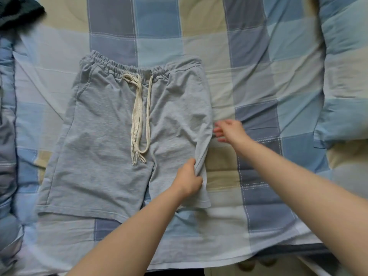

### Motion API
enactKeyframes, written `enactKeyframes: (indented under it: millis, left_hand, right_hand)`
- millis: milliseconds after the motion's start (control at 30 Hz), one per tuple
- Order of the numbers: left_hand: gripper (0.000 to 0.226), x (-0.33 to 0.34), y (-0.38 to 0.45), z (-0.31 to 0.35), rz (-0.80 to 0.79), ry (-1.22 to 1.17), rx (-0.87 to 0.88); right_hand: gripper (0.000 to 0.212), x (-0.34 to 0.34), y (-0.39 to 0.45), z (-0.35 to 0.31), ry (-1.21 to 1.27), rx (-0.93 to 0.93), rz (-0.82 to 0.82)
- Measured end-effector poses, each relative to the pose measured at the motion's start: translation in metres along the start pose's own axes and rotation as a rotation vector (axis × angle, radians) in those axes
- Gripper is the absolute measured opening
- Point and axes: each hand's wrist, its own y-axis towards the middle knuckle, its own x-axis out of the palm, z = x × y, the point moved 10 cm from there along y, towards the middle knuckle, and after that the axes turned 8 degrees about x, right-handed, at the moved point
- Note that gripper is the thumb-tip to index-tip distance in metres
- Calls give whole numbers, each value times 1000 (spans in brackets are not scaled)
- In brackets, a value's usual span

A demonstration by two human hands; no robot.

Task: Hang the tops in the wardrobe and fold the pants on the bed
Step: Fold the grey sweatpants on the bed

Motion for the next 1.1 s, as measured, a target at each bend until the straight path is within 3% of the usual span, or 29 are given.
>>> enactKeyframes:
  millis: [167, 233, 367, 533, 667, 767, 900, 1000, 1100]
  left_hand:
    - [24, -6, -22, -6, 6, -78, 64]
    - [22, -10, -32, -18, 4, -129, 59]
    - [4, -38, -53, -49, 89, -204, 54]
    - [29, -112, -83, -101, 285, -205, 7]
    - [26, -171, -106, -149, 391, -176, -41]
    - [19, -206, -124, -189, 398, -125, -63]
    - [32, -247, -148, -245, 484, -183, -145]
    - [36, -267, -156, -282, 511, -278, -190]
    - [24, -280, -164, -312, 555, -419, -219]
  right_hand:
    - [15, 40, 45, -48, 198, 102, -52]
    - [26, 56, 57, -64, 238, 91, -35]
    - [36, 61, 64, -90, 230, 70, 159]
    - [21, 100, 45, -143, 107, -111, 308]
    - [15, 173, 20, -185, -25, -247, 257]
    - [26, 242, 2, -202, -64, -290, 170]
    - [25, 323, -13, -215, -223, -330, 50]
    - [18, 368, -12, -214, -324, -278, 13]
    - [30, 385, -5, -210, -391, -151, 71]
